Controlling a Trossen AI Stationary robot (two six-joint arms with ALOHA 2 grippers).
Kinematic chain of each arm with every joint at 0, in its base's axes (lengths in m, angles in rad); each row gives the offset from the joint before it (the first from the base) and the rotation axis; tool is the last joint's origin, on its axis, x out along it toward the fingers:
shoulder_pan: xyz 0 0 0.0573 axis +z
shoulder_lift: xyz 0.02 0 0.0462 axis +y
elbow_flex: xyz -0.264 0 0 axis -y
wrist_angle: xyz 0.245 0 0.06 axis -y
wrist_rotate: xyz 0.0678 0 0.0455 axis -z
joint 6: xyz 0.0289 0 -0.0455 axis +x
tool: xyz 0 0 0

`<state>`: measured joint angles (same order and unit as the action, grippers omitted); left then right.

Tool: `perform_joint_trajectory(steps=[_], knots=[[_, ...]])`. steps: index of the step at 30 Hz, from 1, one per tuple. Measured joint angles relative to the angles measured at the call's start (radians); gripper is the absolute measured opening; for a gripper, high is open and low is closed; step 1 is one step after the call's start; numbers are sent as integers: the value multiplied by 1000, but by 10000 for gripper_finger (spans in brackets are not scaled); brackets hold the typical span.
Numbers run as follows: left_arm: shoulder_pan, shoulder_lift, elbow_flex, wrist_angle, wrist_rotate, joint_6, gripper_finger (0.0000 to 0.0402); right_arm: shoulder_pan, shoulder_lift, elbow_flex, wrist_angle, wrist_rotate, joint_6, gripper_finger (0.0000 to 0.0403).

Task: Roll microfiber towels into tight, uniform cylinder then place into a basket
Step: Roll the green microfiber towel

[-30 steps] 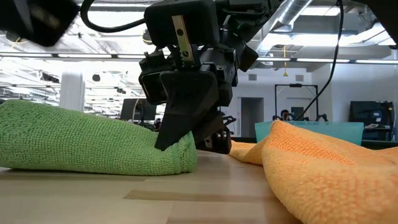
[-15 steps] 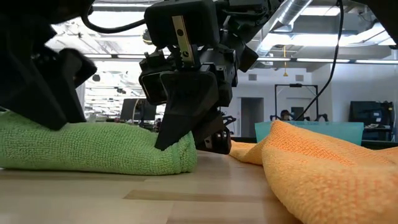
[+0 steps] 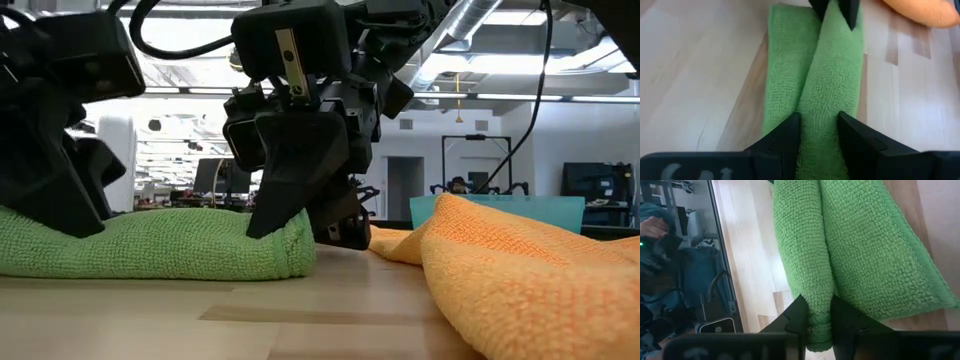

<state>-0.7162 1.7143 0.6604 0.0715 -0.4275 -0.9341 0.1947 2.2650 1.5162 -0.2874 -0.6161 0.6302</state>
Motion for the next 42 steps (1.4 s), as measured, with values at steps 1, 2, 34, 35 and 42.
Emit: perform_joint_trajectory(steps=[1,2,34,35,42], knots=[[0,0,-7,5,4,-14,122,0,0,0,0,0,0,87],[0,0,-9,6,7,-23,122,0,0,0,0,0,0,93],[2,5,-19,36,25,-51,122,-60,-28,24,-103,-60,-59,196],[4,5,-19,37,25,-52,122,-63,-34,24,-115,-60,-62,196],[22,5,-19,38,30,-56,122,-68,-91,27,-218,-3,-143,197]])
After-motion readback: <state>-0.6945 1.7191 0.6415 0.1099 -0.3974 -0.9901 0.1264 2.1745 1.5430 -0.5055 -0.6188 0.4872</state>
